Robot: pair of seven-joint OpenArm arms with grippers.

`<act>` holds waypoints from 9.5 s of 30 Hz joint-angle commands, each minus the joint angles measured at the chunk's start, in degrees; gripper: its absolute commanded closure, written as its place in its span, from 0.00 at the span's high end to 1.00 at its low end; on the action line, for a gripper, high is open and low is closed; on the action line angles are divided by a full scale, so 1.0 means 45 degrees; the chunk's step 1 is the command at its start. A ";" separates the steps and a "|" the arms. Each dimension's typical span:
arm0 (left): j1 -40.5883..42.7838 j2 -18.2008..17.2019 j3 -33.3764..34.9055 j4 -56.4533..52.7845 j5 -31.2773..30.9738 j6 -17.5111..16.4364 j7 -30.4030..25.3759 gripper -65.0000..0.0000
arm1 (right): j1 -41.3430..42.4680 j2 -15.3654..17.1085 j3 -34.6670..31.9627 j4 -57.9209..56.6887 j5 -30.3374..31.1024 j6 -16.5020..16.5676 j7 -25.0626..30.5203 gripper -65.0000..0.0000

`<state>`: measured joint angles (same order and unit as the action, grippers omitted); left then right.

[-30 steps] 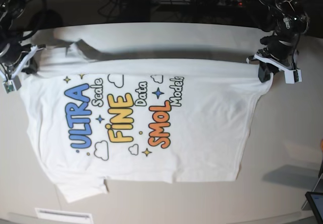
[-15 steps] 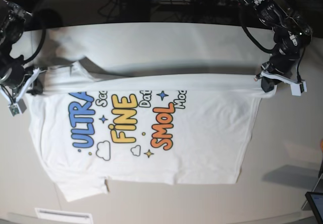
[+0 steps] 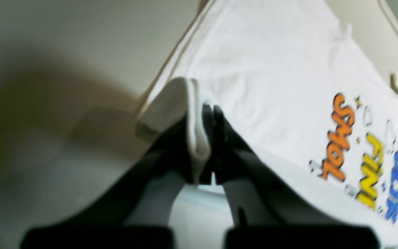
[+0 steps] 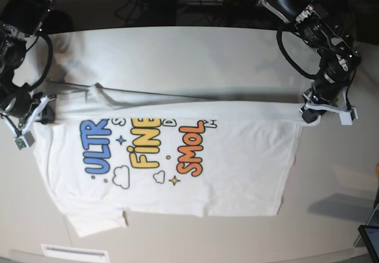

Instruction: Fold the T-shirt properly

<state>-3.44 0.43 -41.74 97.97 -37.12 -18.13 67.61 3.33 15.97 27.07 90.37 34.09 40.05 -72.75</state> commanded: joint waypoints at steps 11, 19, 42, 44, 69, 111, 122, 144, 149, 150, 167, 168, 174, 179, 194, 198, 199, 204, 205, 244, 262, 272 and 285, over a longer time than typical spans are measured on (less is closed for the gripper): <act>-0.2546 -0.0280 -0.0015 -0.3183 -0.0043 0.0014 -0.0774 0.00 | 0.1418 0.0486 0.0050 -0.1376 -0.1079 -0.0012 0.0763 0.00; -0.3211 -0.1179 0.2212 -0.5762 -0.0024 0.0014 -0.2845 0.00 | 0.1906 0.0486 -0.0067 -0.2685 -0.1177 -0.0012 0.1525 0.00; -0.4012 -0.2566 0.2349 -0.6192 -0.0024 0.0327 -0.3157 0.52 | 0.2903 0.1131 -0.1493 -0.4228 -0.3013 -0.0012 0.5295 0.64; -0.4031 -0.2859 0.2408 -0.6153 -0.0024 0.0327 -0.3587 0.51 | 0.2825 0.1150 -0.1532 -0.4131 -0.3501 -0.0012 0.6174 0.66; 0.2455 -0.3562 0.5475 -0.0820 0.4450 0.0327 -0.8100 0.00 | -0.2411 -0.2503 -0.1532 0.3410 -1.1374 -0.0012 0.7522 0.01; 0.1283 -0.3093 0.6823 -0.2070 0.6697 0.0288 -0.8100 0.00 | 0.1027 -0.2269 -0.1591 -0.1122 -1.2644 -0.0012 0.7385 0.00; 0.0755 -0.2996 0.6862 -0.1972 0.6697 0.0288 -0.8022 0.00 | 0.1887 -0.2327 -0.2665 -0.1200 -1.2781 -0.0012 0.7288 0.00; 0.0755 -0.3347 0.6823 -0.2070 0.6677 0.0288 -0.8080 0.00 | 0.6439 -0.3030 -0.3095 -0.7530 -1.2781 -0.0012 0.9417 0.00; 0.0736 -0.3347 0.6823 -0.2070 0.6697 0.0288 -0.8061 0.00 | 0.6927 -0.2855 -0.3114 -0.6709 -1.3133 -0.0012 0.8987 0.00; 0.0736 -0.3347 0.6823 -0.2070 0.6697 0.0288 -0.8061 0.00 | 0.6771 -0.2737 -0.3114 -0.6065 -1.3562 -0.0012 0.8558 0.00; 0.0579 -0.3250 0.6979 -0.2070 0.6697 0.0288 -0.8061 0.00 | 0.1574 -0.4906 -0.3095 0.0812 -1.6161 -0.0012 0.4494 0.00; 0.0560 -0.3250 0.6979 -0.2070 0.6697 0.0288 -0.8061 0.00 | 0.1496 -0.4906 -0.3212 0.0793 -1.6122 -0.0012 0.4318 0.00; 0.0599 -0.3308 0.6960 -0.2070 0.6697 0.0288 -0.8080 0.00 | 0.1203 -0.4925 -0.4384 0.0773 -1.5360 -0.0012 0.3615 0.00; 0.0618 -0.3289 0.6940 -0.2070 0.6697 0.0288 -0.8080 0.00 | 0.1203 -0.4906 -0.5029 0.0675 -1.4031 -0.0012 0.3556 0.00; 0.0931 -0.3543 0.6823 -0.2070 0.6697 0.0288 -0.8100 0.00 | 0.2707 -0.4711 -0.5439 -0.2353 -1.3230 -0.0158 0.4807 0.00; 0.0931 -0.3562 0.6823 -0.2070 0.6697 0.0288 -0.8100 0.00 | 0.3176 -0.4711 -0.5478 -0.3173 -1.3230 -0.0158 0.5529 0.00; 0.0931 -0.3562 0.6823 -0.2070 0.6697 0.0288 -0.8080 0.00 | 0.3313 -0.4711 -0.5498 -0.3447 -1.3250 -0.0158 0.5647 0.00; 0.0931 -0.3562 0.6823 -0.2070 0.6697 0.0288 -0.8041 0.00 | 0.4251 -0.4691 -0.5498 -0.4834 -1.3269 -0.0158 0.6330 0.00; 0.0931 -0.3562 0.6823 -0.2070 0.6697 0.0288 -0.8041 0.00 | 0.4407 -0.4652 -0.5498 -0.5049 -1.3269 -0.0158 0.6330 0.00; 0.1498 -0.1824 0.6823 0.1075 0.6521 0.0288 -0.5365 0.13 | 0.2532 -0.3206 -0.7803 0.1301 -1.3289 -0.0061 0.2892 0.01; 0.1009 -0.0261 0.5963 0.0020 0.4450 0.0327 -0.5384 0.51 | 0.1789 -0.2991 -0.7881 0.1301 -1.3289 -0.0061 0.2892 0.01; 0.0872 -0.0144 0.5280 -0.0566 0.4020 0.0327 -0.5443 0.50 | 0.1613 -0.2913 -0.7862 0.1301 -1.3269 -0.0061 0.2892 0.01; -0.0339 -0.0065 0.5280 -0.1894 0.4020 0.0327 -0.5463 0.50 | 0.1613 -0.2933 -0.7881 0.1301 -1.3269 -0.0061 0.2892 0.01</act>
<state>-3.73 0.47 -18.02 88.47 -18.28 -16.47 44.40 9.32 2.66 -8.45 95.35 -25.41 40.07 -60.10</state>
